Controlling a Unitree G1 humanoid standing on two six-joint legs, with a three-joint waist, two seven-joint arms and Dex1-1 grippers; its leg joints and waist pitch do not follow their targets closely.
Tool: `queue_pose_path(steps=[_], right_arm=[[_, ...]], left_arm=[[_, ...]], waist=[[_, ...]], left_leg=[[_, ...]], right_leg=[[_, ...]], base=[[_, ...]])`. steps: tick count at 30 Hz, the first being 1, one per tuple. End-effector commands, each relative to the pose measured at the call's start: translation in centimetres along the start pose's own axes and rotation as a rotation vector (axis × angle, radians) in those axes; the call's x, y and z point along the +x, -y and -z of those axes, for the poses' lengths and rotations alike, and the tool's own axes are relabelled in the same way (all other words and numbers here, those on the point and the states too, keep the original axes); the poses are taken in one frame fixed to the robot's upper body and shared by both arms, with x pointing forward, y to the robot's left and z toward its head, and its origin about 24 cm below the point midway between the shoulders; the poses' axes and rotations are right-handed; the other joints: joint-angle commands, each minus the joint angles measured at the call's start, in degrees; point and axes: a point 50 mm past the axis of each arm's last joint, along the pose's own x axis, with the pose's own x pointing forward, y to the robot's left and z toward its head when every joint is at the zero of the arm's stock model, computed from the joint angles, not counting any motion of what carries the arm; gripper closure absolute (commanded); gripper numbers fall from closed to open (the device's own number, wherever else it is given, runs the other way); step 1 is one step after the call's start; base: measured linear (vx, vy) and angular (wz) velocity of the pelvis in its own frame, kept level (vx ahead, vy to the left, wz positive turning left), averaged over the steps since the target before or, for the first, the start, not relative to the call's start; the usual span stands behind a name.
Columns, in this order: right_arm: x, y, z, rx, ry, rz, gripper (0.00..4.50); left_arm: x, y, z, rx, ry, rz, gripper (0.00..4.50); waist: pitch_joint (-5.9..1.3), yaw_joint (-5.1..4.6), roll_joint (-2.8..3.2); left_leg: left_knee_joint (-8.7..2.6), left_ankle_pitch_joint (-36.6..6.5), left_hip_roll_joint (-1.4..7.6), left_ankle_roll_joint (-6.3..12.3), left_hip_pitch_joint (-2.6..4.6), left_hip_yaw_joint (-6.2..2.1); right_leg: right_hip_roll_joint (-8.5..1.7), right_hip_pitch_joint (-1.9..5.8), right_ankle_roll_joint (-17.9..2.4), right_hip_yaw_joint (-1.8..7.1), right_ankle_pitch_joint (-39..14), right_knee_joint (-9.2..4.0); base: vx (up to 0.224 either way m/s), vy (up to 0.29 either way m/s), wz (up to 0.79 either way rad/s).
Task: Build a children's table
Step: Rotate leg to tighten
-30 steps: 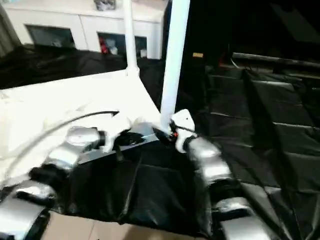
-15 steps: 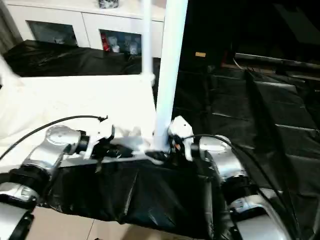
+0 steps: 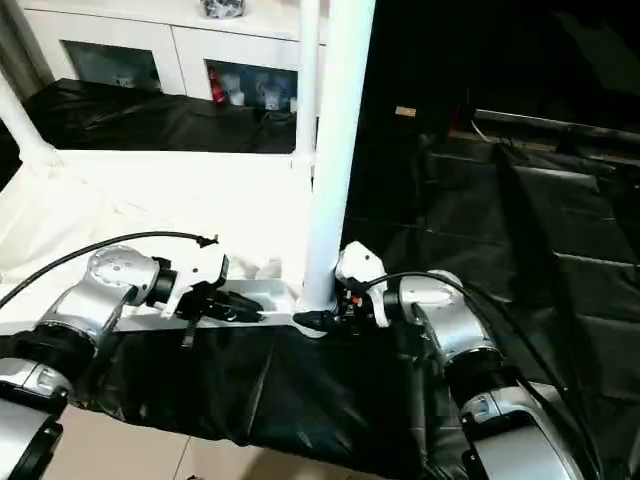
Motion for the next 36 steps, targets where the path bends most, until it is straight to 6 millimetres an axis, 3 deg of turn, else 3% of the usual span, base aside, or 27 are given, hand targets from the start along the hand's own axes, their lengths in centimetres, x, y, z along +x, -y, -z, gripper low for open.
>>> queue_pose_path(steps=[1, 4, 5, 6, 8, 12, 14, 18, 19, 20, 21, 23, 28, 29, 32, 36], right_arm=[[0.9, -0.5, -0.2, 0.031, 0.024, -0.037, 1.78], [1.4, -0.3, 0.5, 0.065, 0.03, 0.084, 1.78], [2.1, 0.0, 1.1, 0.113, 0.032, 0.253, 1.78], [2.4, 0.2, 1.3, 0.131, 0.031, 0.306, 1.78], [2.8, 0.4, 1.7, 0.174, 0.033, 0.399, 1.79], [4.8, 0.8, 1.9, 0.285, 0.029, 0.621, 1.8], [7.0, 0.6, 0.9, 0.309, 0.039, 0.667, 1.8], [8.0, 0.3, -0.1, 0.272, 0.061, 0.646, 1.8], [8.0, 0.2, -0.3, 0.262, 0.076, 0.636, 1.45], [7.6, 0.4, -0.5, 0.26, 0.1, 0.641, 1.45], [7.5, 0.4, -0.5, 0.26, 0.102, 0.641, 1.1], [6.3, 0.7, -0.4, 0.267, 0.13, 0.628, 1.08], [4.4, 0.9, -0.2, 0.202, 0.12, 0.572, 0.71], [3.7, 0.9, -0.1, 0.18, 0.118, 0.529, 0.71], [2.6, 0.6, 0.1, 0.131, 0.096, 0.439, 0.71], [1.4, 0.3, 0.1, 0.085, 0.07, 0.36, 0.71]], left_arm=[[1.0, 0.8, 1.7, -0.048, -0.102, 0.032, 4.5], [1.9, 0.2, 1.6, -0.082, -0.112, -0.072, 4.5], [3.1, -0.2, 1.1, -0.113, -0.1, -0.137, 4.5], [3.5, -0.3, 0.9, -0.123, -0.094, -0.15, 4.5], [4.2, -0.3, 0.6, -0.129, -0.091, -0.163, 4.5], [6.4, -0.5, -0.3, -0.141, -0.106, -0.209, 4.5], [7.9, -0.4, -0.8, -0.151, -0.109, -0.236, 4.5], [8.2, -0.2, -0.7, -0.136, -0.123, -0.218, 4.5], [8.2, -0.1, -0.7, -0.136, -0.12, -0.21, 4.5], [7.9, 0.0, -0.5, -0.133, -0.117, -0.2, 4.5], [7.8, 0.0, -0.5, -0.133, -0.117, -0.2, 4.5], [7.0, 0.0, -0.1, -0.118, -0.11, -0.186, 4.5], [5.6, 0.0, 0.5, -0.103, -0.101, -0.17, 4.5], [5.1, 0.1, 0.7, -0.099, -0.099, -0.157, 4.5], [4.3, 0.3, 0.9, -0.064, -0.099, -0.129, 4.5], [3.5, 0.0, 1.1, -0.06, -0.099, -0.134, 4.5]], waist=[[-2.87, 0.27, 0.04], [-2.53, 0.19, 0.04], [-2.43, 0.0, -0.07], [-2.14, -0.13, 0.01], [-1.89, -0.55, -0.48], [-1.95, -1.41, 0.33], [-1.99, -1.74, 0.28], [-1.9, -1.84, 0.23], [-1.96, -1.82, 0.1], [-1.97, -1.74, 0.11], [-2.03, -1.7, 0.11], [-2.19, -1.63, 0.1], [-2.72, -1.55, 0.15], [-3.04, -1.31, 0.16], [-3.37, -1.16, -0.03], [-3.18, -0.8, -0.05]], left_leg=[[-4.22, -6.8, 2.51, 3.16, 0.21, -0.68], [-4.45, -9.5, 2.49, 1.9, 0.56, -0.72], [-4.63, -10.6, 2.48, 0.86, 0.68, -0.82], [-4.74, -11.9, 2.33, 0.38, 0.84, -0.85], [-5.22, -15.5, 2.2, -0.91, 0.98, -1.57], [-5.5, -18.4, 2.16, -1.77, 1.33, -1.87], [-5.47, -19.5, 1.99, -1.69, 1.39, -1.89], [-5.55, -21.4, 1.87, -1.12, 1.3, -2.06], [-5.57, -21.4, 1.89, -0.9, 1.26, -2.13], [-5.61, -21.2, 1.93, -0.71, 1.23, -2.11], [-5.61, -20.9, 1.96, -0.62, 1.24, -2.1], [-5.7, -19.7, 2.09, -0.35, 0.98, -2.0], [-5.33, -13.6, 2.05, 0.54, 0.46, -1.41], [-4.95, -11.6, 2.01, 1.34, 0.74, -1.14], [-4.5, -5.1, 1.9, 4.42, 0.22, -0.87], [-4.39, -4.6, 2.01, 5.56, 0.26, -0.73]], right_leg=[[-4.64, 2.82, -15.6, 2.51, -5.5, -3.57], [-4.78, 2.43, -14.9, 2.6, -10.1, -4.2], [-4.95, 2.33, -13.8, 2.8, -13.6, -4.57], [-4.86, 2.02, -13.2, 2.77, -16.4, -4.95], [-5.09, 2.09, -9.6, 2.64, -26.4, -5.73], [-4.98, 1.53, -8.1, 2.62, -28.8, -6.35], [-4.85, 1.32, -8.0, 2.61, -28.7, -6.51], [-4.87, 1.18, -6.8, 2.58, -30.9, -6.91], [-4.92, 1.2, -6.4, 2.59, -31.4, -6.94], [-4.94, 1.14, -6.4, 2.69, -31.0, -6.98], [-4.95, 1.15, -6.5, 2.74, -30.5, -6.97], [-4.9, 1.39, -7.4, 2.84, -27.1, -6.62], [-4.56, 2.29, -11.9, 2.88, -12.2, -5.02], [-4.51, 2.44, -12.9, 2.89, -8.0, -4.69], [-4.44, 3.16, -15.4, 2.81, 3.6, -3.5], [-4.55, 3.38, -16.1, 2.72, 3.4, -3.55]], base=[[0.0, 0.0, 0.0], [0.0, 0.0, 0.0], [0.0, 0.0, 0.0], [0.0, 0.0, 0.0], [0.0, 0.0, 0.0], [0.0, 0.0, 0.0], [0.0, 0.0, 0.0], [0.0, 0.0, 0.0], [0.0, 0.0, 0.0], [0.0, 0.0, 0.0], [0.0, 0.0, 0.0], [0.0, 0.0, 0.0], [0.012, -0.001, 0.0], [0.059, -0.003, 0.02], [0.055, -0.011, 0.03], [0.0, 0.0, 0.0]])
